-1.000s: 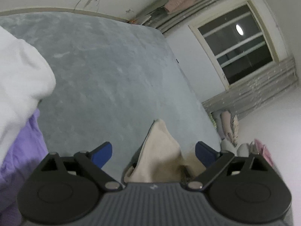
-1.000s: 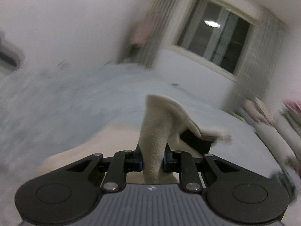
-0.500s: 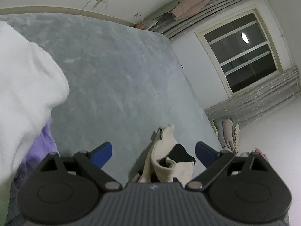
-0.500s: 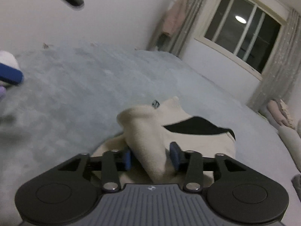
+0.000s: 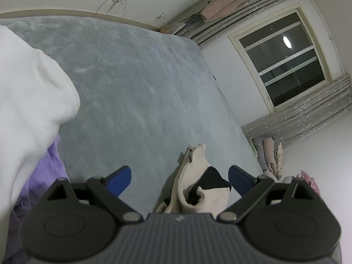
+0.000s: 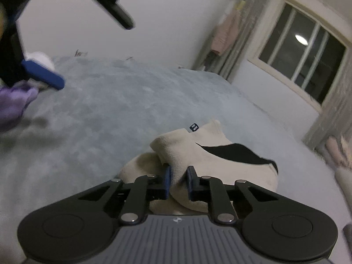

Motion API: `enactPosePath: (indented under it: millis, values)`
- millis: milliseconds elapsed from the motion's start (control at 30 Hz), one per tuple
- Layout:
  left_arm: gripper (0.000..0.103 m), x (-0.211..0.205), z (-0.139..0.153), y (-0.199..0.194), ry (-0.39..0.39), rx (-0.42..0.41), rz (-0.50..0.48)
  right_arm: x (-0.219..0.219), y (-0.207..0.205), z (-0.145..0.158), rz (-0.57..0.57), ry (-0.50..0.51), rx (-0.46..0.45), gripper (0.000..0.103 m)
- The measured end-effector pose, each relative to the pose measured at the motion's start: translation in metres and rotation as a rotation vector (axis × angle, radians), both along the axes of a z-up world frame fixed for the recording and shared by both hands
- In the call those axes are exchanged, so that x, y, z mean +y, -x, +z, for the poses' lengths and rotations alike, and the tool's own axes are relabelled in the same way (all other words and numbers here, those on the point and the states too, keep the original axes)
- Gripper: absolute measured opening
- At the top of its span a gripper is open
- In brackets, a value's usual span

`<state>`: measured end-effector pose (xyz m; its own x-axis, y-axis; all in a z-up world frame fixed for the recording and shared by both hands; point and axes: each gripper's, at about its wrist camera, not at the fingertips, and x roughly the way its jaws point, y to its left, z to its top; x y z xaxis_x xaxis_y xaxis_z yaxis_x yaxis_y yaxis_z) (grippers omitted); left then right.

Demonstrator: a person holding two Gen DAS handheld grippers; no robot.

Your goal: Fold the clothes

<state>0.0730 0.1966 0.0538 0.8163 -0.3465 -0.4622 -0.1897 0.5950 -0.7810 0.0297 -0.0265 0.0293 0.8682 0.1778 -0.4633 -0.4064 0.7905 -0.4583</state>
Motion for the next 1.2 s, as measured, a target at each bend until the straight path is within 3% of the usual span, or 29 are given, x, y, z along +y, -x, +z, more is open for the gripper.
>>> enactPosePath:
  millis: [100,233,367,533,600,667,733,833,933,1000,1067,1200]
  values:
    - [0.095,-0.003,0.0,0.0,-0.006,-0.003,-0.006,-0.004,0.005,0.004,-0.003,0.027,-0.043,0.014]
    - [0.095,-0.006,0.001,-0.001,-0.017,-0.005,-0.014,-0.015,0.007,0.016,-0.045,-0.057,-0.08,0.014]
    - [0.095,-0.007,0.0,0.0,-0.034,-0.002,-0.014,0.0,0.008,-0.004,0.029,0.08,-0.019,0.014]
    - [0.095,-0.015,0.001,0.0,-0.058,0.009,-0.026,-0.004,0.001,-0.011,0.04,0.059,0.036,0.016]
    - [0.095,-0.017,0.001,0.0,-0.07,0.014,-0.035,-0.007,-0.001,-0.006,0.048,0.039,0.053,0.022]
    - [0.095,-0.022,0.001,-0.001,-0.095,0.014,-0.047,-0.017,0.002,0.003,0.065,-0.031,0.074,0.042]
    - [0.095,-0.028,0.001,-0.002,-0.124,0.013,-0.062,-0.037,0.005,0.017,0.081,-0.183,0.119,0.049]
    - [0.086,-0.041,0.003,-0.003,-0.205,0.013,-0.081,-0.085,0.003,0.039,0.061,-0.464,0.193,0.049]
    - [0.075,-0.066,0.005,-0.003,-0.34,0.006,-0.115,-0.134,-0.009,0.051,-0.043,-0.661,0.222,0.049]
    - [0.072,-0.08,0.003,-0.004,-0.374,-0.011,-0.147,-0.159,-0.018,0.052,-0.095,-0.759,0.25,0.049]
    - [0.072,-0.092,0.001,-0.006,-0.375,-0.033,-0.173,-0.169,-0.026,0.05,-0.127,-0.778,0.273,0.041]
    - [0.068,-0.116,-0.011,-0.013,-0.442,-0.034,-0.201,-0.154,-0.043,0.032,-0.156,-0.635,0.357,0.027]
